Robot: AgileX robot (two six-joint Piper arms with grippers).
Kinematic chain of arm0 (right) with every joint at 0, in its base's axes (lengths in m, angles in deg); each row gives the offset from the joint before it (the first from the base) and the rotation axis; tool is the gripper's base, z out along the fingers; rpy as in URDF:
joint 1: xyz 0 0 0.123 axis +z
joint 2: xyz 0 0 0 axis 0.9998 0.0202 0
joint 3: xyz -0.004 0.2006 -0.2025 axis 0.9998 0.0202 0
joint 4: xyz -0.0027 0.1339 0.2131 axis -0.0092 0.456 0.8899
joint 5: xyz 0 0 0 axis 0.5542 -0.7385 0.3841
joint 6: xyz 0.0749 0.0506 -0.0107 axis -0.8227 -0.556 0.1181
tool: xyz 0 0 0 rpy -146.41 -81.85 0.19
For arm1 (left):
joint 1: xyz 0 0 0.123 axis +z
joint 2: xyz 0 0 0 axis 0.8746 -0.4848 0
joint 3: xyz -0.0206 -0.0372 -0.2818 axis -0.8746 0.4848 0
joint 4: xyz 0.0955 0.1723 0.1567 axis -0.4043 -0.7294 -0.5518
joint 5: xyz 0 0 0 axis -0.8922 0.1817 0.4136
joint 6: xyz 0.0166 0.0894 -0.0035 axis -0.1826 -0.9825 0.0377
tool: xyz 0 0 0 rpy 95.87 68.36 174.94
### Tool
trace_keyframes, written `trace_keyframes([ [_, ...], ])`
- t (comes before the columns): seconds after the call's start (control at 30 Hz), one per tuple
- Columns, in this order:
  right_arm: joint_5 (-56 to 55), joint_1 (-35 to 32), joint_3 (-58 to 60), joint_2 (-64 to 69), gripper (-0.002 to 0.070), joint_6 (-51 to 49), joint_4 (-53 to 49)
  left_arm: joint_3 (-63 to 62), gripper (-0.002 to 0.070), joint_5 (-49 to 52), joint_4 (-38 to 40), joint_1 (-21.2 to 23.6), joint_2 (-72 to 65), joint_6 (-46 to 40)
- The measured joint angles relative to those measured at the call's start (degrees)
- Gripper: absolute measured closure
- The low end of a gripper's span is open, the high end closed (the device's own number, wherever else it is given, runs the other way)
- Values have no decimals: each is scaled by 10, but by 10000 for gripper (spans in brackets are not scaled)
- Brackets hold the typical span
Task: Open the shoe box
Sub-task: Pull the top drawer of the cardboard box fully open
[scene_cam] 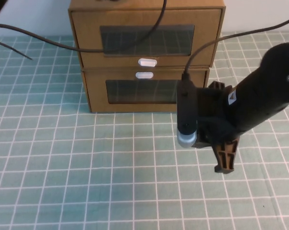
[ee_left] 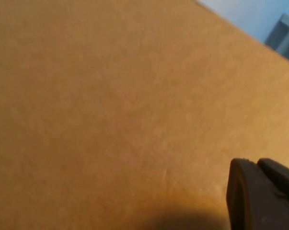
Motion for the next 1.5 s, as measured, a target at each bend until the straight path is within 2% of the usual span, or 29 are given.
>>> trace_keyframes([
  [0.2,17,0,-35,45,689,-150,-237,-13,680,22,12,-1,-27,11],
  [0.47,-94,22,-54,49,689,-412,-534,-19,680,28,10,-1,-30,27],
  [0.57,-147,48,-54,49,689,-565,-667,-19,680,30,10,-1,-30,28],
  [0.7,-162,97,-48,59,689,-811,-905,-19,680,31,10,-1,-30,28],
  [0.8,-150,131,-27,78,689,-909,-1018,-19,680,32,10,-1,-30,28],
  [1.07,-154,145,-8,126,670,-988,-1059,-19,680,36,11,-1,-30,28],
  [1.3,-205,145,-8,130,465,-994,-1064,-19,680,36,11,-1,-30,28],
  [1.5,-207,145,-18,157,418,-969,-1066,-19,680,36,12,-1,-30,28],
])
